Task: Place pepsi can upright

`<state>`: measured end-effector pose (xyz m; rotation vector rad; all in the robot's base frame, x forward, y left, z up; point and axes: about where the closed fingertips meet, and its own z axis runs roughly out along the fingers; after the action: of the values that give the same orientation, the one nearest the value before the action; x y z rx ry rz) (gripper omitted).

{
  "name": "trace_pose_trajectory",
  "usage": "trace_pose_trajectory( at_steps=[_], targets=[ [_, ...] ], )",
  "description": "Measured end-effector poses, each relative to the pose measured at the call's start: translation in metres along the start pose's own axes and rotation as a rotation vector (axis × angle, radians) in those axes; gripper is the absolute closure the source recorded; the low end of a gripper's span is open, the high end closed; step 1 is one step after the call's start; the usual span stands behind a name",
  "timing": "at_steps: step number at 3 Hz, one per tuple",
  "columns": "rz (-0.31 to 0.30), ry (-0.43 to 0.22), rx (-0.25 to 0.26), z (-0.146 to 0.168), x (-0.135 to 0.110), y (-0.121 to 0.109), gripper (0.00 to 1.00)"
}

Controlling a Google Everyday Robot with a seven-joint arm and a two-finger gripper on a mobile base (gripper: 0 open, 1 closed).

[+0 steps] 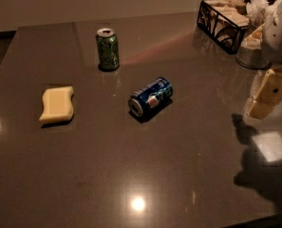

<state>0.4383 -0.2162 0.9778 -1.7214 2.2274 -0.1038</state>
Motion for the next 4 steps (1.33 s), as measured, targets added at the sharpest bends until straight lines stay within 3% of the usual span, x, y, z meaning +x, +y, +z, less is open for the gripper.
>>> trace_pose_trajectory(
  at_steps=[1, 3, 4],
  targets=[
    [0.0, 0.0, 0.0, 0.0, 0.0, 0.0, 0.0],
    [-0.122, -0.033, -0.054, 0.029, -0.038, -0.015, 0.0],
    [-0.203, -0.053, -0.097, 0.057, -0.069, -0.024, 0.0]
  ],
)
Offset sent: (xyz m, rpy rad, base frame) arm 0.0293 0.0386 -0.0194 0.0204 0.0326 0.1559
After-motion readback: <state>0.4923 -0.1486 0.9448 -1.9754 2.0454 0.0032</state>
